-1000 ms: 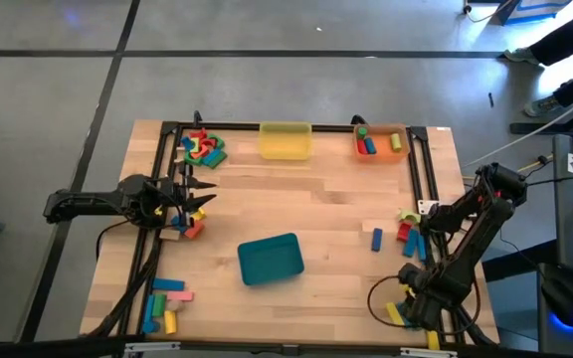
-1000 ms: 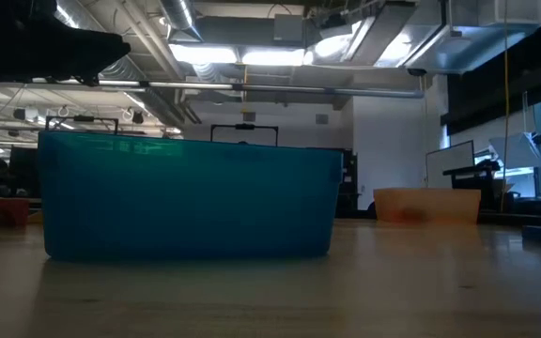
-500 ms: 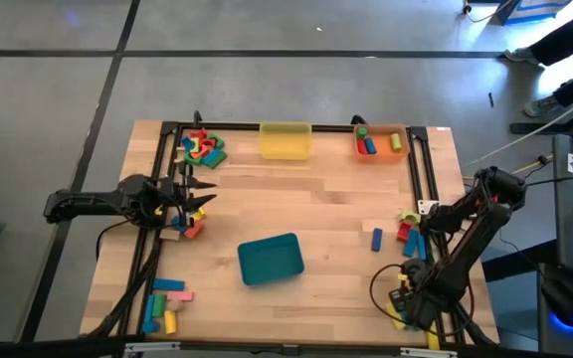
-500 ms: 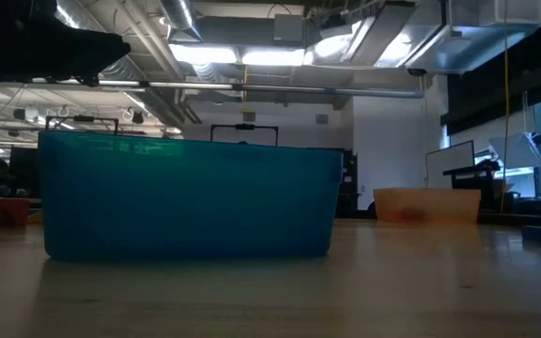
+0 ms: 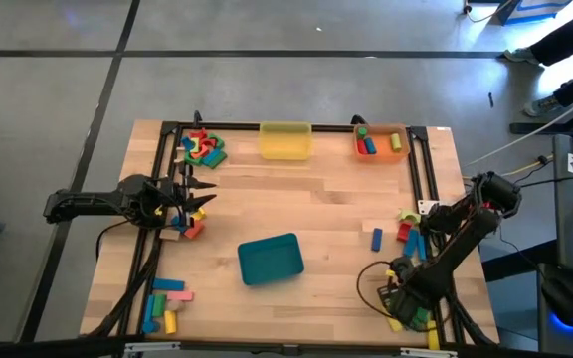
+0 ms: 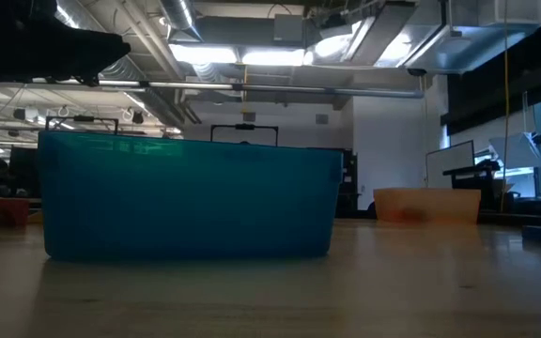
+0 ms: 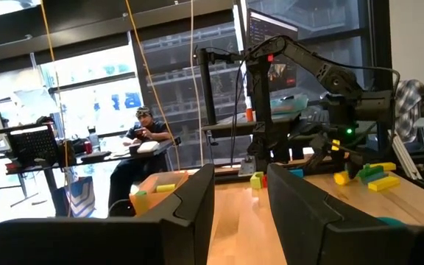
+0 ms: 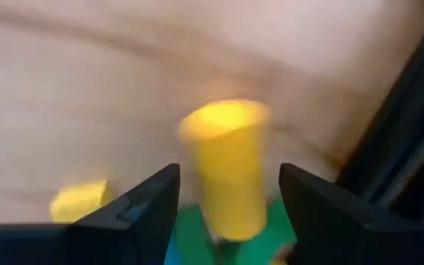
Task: Sort blocks by size
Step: Put the yellow cylindrical block into the orange bin
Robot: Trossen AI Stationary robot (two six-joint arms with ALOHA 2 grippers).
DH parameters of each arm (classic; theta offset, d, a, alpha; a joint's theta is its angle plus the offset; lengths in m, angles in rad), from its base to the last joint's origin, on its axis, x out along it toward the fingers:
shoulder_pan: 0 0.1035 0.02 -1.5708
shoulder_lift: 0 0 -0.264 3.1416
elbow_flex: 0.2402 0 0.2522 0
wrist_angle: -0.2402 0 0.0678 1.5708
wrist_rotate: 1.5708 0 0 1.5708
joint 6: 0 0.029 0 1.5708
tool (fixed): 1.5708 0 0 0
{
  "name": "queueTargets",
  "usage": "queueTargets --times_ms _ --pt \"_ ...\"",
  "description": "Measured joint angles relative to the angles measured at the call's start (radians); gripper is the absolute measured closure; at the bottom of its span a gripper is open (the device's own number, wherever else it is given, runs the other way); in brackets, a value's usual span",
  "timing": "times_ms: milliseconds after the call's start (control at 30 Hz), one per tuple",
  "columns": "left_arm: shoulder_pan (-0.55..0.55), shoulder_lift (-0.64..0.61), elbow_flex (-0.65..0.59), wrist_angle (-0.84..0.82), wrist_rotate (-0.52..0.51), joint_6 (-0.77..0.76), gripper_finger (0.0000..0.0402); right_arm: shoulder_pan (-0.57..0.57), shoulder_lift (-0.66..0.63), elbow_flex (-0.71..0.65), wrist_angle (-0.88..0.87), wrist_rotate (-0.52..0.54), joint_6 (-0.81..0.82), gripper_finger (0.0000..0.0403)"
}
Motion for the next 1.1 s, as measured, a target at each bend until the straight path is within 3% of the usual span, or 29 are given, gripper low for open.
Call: queueTargets --times_ms 533,833,1100 --pt "0.0 0.0 0.0 -0.025 -0.002 0.021 0.029 -0.036 0.026 0.0 0.022 0.044 -0.036 0.0169" --pt "0.0 0.0 0.0 -0.02 -0.002 0.017 0.029 -0.036 0.076 0.003 0.08 0.072 -0.059 0.0261" --pt "0.0 0.0 0.0 -0.016 -0.002 0.013 0.029 -0.036 0.062 0.008 0.09 0.072 -0.067 0.0266"
